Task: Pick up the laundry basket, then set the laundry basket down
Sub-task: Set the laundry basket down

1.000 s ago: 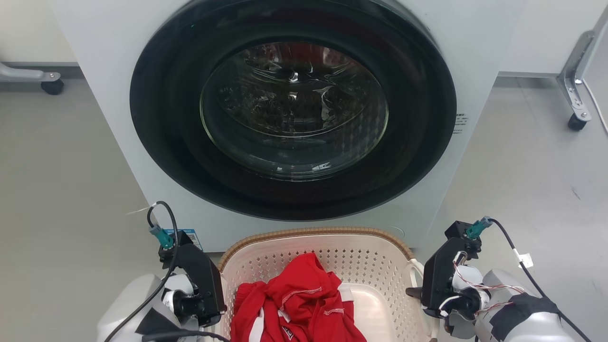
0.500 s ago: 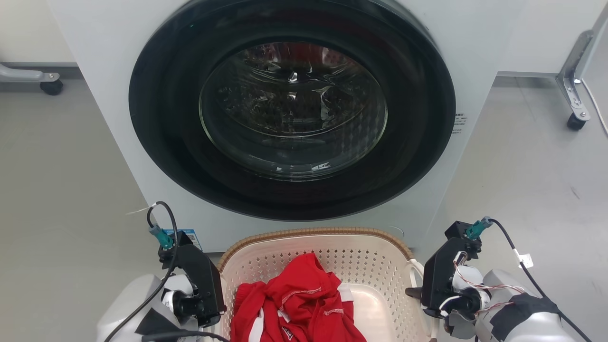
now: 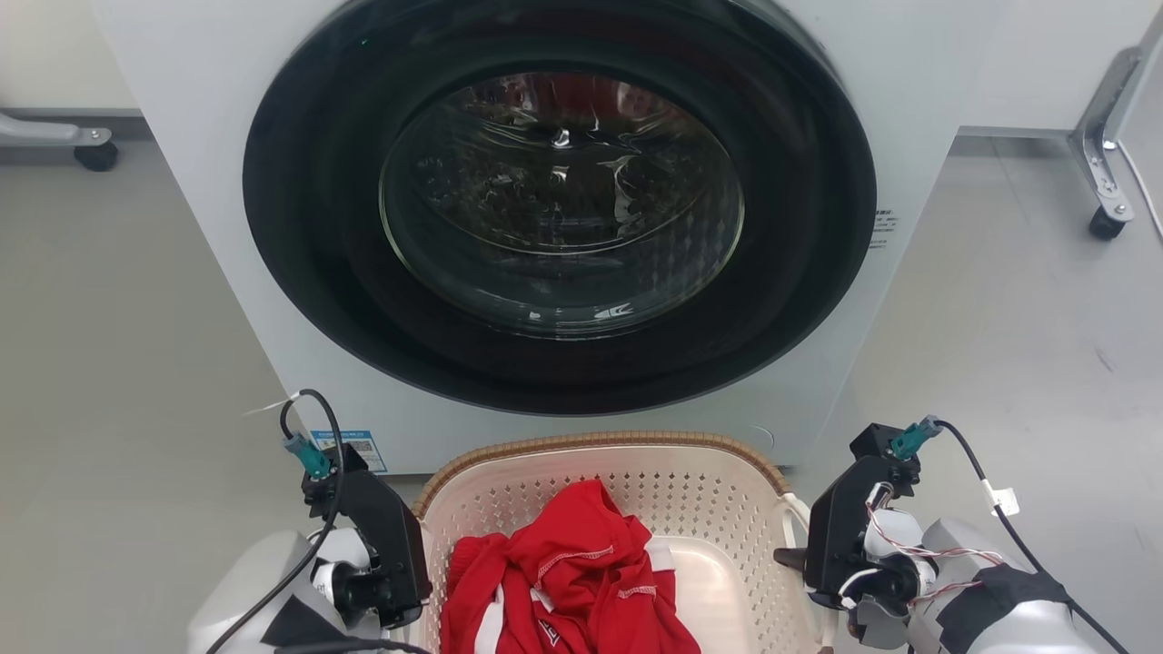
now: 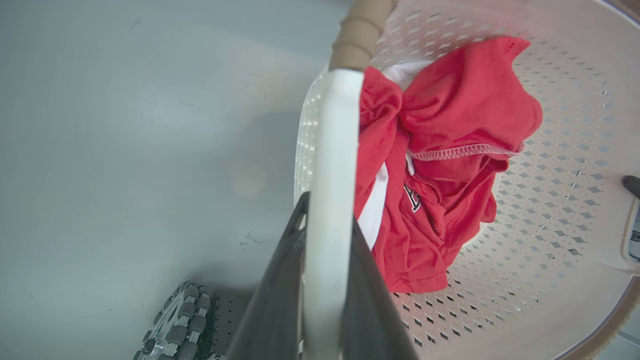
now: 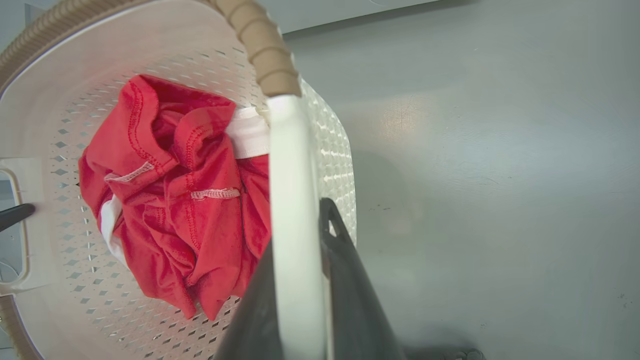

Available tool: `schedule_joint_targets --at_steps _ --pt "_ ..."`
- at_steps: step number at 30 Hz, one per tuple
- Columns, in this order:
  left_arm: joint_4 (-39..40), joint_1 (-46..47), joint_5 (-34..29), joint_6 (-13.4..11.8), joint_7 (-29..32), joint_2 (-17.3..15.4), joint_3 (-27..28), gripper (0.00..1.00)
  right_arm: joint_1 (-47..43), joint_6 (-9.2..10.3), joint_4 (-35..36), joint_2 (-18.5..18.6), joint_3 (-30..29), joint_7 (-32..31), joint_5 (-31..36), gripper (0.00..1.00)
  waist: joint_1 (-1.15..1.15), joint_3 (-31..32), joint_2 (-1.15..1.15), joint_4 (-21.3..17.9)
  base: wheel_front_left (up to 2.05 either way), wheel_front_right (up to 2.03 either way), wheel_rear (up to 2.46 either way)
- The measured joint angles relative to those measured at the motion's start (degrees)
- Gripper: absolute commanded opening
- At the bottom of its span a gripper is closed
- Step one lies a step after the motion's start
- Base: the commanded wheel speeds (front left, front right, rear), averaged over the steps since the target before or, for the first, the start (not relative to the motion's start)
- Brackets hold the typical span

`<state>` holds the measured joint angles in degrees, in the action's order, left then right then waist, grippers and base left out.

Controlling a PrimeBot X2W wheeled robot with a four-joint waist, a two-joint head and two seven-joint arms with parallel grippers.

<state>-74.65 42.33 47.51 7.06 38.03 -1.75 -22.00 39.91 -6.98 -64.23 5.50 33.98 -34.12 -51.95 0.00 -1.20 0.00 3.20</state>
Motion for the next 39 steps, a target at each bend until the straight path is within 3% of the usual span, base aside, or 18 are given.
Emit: schedule_joint_targets --at_steps 16,39 --pt "2.6 -0.1 -1.7 0.0 -8.2 -0.3 -1.5 0.00 0.5 0.02 2.3 0.5 1.0 5.7 0.2 0.00 0.01 -6.6 0.00 -0.8 0.00 0.00 0.00" --pt "6.6 2.8 -6.0 -1.0 -26.1 -0.3 -3.9 0.00 4.0 0.42 5.3 1.9 3.5 22.0 5.6 0.00 0.01 -24.8 0.00 -1.5 0.00 0.00 0.00"
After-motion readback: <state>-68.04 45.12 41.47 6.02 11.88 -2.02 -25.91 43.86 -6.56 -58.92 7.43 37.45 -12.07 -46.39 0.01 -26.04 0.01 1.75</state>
